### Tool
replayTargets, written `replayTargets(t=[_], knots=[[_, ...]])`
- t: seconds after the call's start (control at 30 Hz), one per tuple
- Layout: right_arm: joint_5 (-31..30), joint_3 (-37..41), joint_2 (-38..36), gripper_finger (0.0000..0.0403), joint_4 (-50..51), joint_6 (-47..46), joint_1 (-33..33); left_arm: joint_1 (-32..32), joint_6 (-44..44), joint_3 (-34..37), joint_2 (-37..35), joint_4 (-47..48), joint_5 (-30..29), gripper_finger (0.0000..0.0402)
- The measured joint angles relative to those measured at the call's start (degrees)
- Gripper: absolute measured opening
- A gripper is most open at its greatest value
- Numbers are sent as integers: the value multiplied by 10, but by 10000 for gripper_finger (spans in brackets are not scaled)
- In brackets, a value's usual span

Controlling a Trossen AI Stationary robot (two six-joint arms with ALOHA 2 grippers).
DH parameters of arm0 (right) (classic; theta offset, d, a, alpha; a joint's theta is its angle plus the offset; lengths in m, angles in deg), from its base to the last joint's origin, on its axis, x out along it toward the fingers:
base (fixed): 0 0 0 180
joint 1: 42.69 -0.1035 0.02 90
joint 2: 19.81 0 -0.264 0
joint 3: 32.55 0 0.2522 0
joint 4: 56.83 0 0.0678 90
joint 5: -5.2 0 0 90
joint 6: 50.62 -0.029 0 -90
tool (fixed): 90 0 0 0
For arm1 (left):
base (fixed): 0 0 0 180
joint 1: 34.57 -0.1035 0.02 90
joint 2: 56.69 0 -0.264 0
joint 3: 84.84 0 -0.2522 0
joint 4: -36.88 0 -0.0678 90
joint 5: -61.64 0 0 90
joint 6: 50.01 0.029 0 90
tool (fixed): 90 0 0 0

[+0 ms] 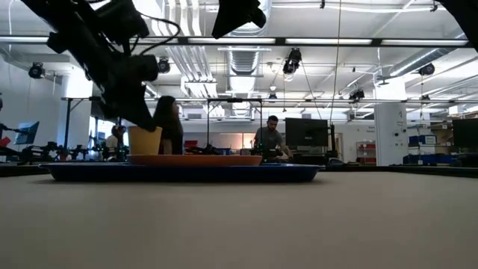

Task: Pick and place plate/cup/fork/spoon on tray
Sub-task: Adjust the orange plate on the blue tray

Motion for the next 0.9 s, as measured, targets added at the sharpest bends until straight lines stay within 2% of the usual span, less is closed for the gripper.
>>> replayTargets(t=[0.2, 0.53, 0.9], knots=[[0, 0, -2, 8, 0, 6, 0, 0, 0, 0, 60, 0, -2, 0], [0, 0, -2, 8, 0, 16, 0, 0, 1, 0, 120, -2, -4, 0], [0, 0, -2, 8, 0, 16, 0, -1, -1, 1, 120, 4, -4, 0]])
